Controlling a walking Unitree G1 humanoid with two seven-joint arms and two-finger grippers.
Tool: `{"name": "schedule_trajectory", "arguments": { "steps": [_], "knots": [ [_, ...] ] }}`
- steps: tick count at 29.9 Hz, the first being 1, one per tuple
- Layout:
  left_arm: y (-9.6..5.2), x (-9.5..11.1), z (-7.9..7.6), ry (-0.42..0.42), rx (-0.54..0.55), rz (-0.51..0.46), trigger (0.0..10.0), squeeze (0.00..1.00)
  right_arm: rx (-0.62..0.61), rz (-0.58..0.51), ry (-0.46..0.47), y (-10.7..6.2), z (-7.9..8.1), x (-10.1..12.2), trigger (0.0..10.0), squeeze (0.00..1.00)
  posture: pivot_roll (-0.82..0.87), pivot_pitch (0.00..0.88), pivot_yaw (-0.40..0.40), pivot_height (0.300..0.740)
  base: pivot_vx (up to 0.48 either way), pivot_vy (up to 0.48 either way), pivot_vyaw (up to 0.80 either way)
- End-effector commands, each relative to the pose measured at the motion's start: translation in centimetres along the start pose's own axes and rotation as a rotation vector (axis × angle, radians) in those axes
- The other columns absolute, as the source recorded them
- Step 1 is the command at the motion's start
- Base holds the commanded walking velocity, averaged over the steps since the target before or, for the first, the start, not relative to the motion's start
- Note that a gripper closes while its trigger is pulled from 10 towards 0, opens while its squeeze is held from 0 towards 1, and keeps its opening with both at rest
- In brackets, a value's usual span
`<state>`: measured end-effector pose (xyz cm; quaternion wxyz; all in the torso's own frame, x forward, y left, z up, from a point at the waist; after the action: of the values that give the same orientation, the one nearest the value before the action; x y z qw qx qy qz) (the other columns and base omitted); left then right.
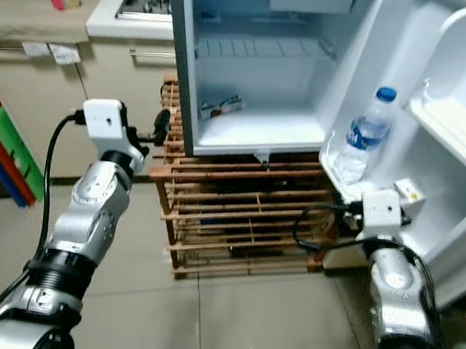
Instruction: Restocking fridge
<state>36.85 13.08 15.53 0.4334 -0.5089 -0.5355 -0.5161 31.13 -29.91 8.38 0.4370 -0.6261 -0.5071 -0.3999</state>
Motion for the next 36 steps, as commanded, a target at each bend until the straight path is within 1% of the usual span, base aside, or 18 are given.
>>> {"name": "schedule_trajectory", "arguments": {
  "steps": [1, 4, 6, 7, 9, 11, 12, 14, 15, 17, 19, 23, 24, 28, 32, 33, 34, 36],
  "knots": [
    [-0.2, 0.2, 0.6, 0.013, 0.002, 0.001, 10.0, 0.00, -0.031, 0.037, -0.015, -0.1, -0.9, -0.8, 10.0, 0.27, -0.17, 0.056, 0.091, 0.735, 0.000, 0.000, 0.00],
    [-0.3, 0.3, 0.6, 0.020, -0.003, 0.001, 10.0, 0.00, -0.077, 0.060, -0.047, -0.4, -2.2, -1.3, 10.0, 0.27, -0.16, 0.059, 0.100, 0.735, 0.000, 0.000, 0.00],
    [-0.3, 0.4, 0.6, 0.022, -0.002, 0.002, 10.0, 0.00, -0.080, 0.034, -0.049, -0.3, -2.2, -0.8, 10.0, 0.26, -0.17, 0.061, 0.100, 0.735, 0.000, 0.000, 0.00],
    [-0.2, 0.4, 0.7, 0.023, -0.001, 0.002, 10.0, 0.00, -0.060, 0.003, -0.032, -0.2, -1.5, -0.3, 10.0, 0.27, -0.17, 0.061, 0.099, 0.735, 0.000, 0.000, 0.00],
    [-0.2, 0.4, 0.8, 0.028, 0.003, 0.001, 10.0, 0.00, -0.013, -0.059, 0.006, 0.0, 0.3, 1.0, 10.0, 0.27, -0.17, 0.060, 0.098, 0.735, 0.000, 0.000, 0.00],
    [-0.1, 0.4, 0.6, 0.050, 0.000, 0.002, 10.0, 0.00, 0.039, -0.128, 0.101, 0.2, 2.7, 2.5, 10.0, 0.26, -0.17, 0.059, 0.097, 0.735, 0.000, 0.000, 0.00],
    [-0.1, 0.4, 0.5, 0.059, -0.002, 0.003, 10.0, 0.00, 0.055, -0.151, 0.134, 0.2, 3.5, 3.0, 10.0, 0.26, -0.17, 0.059, 0.097, 0.735, 0.000, 0.000, 0.00],
    [0.0, 0.6, 0.4, 0.063, -0.002, -0.006, 10.0, 0.00, 0.100, -0.219, 0.209, 0.1, 6.4, 4.8, 10.0, 0.28, -0.18, 0.050, 0.085, 0.735, 0.000, 0.000, 0.00],
    [0.0, 0.6, 0.4, 0.062, -0.002, -0.007, 10.0, 0.00, 0.114, -0.240, 0.229, 0.0, 7.3, 5.3, 10.0, 0.28, -0.18, 0.050, 0.085, 0.735, 0.000, 0.000, 0.00],
    [0.2, 0.8, 0.6, 0.060, 0.012, -0.017, 10.0, 0.00, 0.153, -0.273, 0.265, 0.1, 9.8, 6.5, 10.0, 0.30, -0.17, 0.039, 0.075, 0.735, 0.000, 0.000, 0.69],
    [0.3, 0.9, 0.7, 0.064, 0.018, -0.028, 10.0, 0.00, 0.175, -0.285, 0.296, 0.2, 11.2, 7.1, 10.0, 0.31, -0.17, 0.035, 0.071, 0.735, 0.000, 0.000, 0.67],
    [0.3, 0.9, 0.5, 0.061, 0.015, -0.029, 10.0, 0.00, 0.205, -0.284, 0.293, 0.7, 12.3, 7.8, 10.0, 0.31, -0.16, 0.031, 0.063, 0.735, 0.000, 0.000, 0.65],
    [0.3, 0.9, 0.5, 0.061, 0.015, -0.029, 10.0, 0.00, 0.205, -0.284, 0.293, 0.7, 12.3, 7.8, 10.0, 0.31, -0.16, 0.031, 0.063, 0.735, 0.000, 0.000, 0.64],
    [0.1, 0.7, 1.2, 0.058, 0.041, -0.027, 10.0, 0.00, 0.232, -0.307, 0.267, 1.1, 12.5, 9.3, 10.0, 0.34, -0.15, 0.023, 0.045, 0.735, 0.000, 0.000, 0.62],
    [0.2, 0.7, 1.3, 0.037, 0.039, -0.028, 10.0, 0.00, 0.227, -0.305, 0.269, 1.3, 12.4, 9.3, 10.0, 0.34, -0.15, 0.019, 0.035, 0.735, 0.000, 0.000, 0.62],
    [0.2, 0.7, 1.3, 0.037, 0.028, -0.037, 10.0, 0.00, 0.223, -0.302, 0.273, 1.3, 12.4, 9.3, 10.0, 0.34, -0.15, 0.019, 0.035, 0.735, 0.000, 0.480, 0.62],
    [0.2, 0.8, 1.4, 0.045, 0.022, -0.036, 10.0, 0.00, 0.205, -0.288, 0.276, 1.3, 12.3, 8.9, 10.0, 0.31, -0.15, 0.021, 0.035, 0.735, 0.000, 0.480, 0.61],
    [0.3, 0.8, 1.5, 0.057, 0.021, -0.032, 10.0, 0.00, 0.182, -0.271, 0.276, 1.3, 12.1, 8.5, 10.0, 0.31, -0.16, 0.021, 0.037, 0.735, 0.000, 0.480, 0.58]
  ]
}}
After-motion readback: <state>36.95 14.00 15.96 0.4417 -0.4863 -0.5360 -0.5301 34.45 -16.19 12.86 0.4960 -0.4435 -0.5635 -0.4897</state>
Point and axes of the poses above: a point about 5 cm out from each wrist's last joint towards the gripper, its own y axis pointing out of the wrist towards the gripper, its own x axis along the axis of the wrist's last joint, z = x × y, the point moved 2 cm from there along y, pointing out of the wrist towards the gripper, and after that the axes turned 4 degrees about y, right-handed, at the moved point
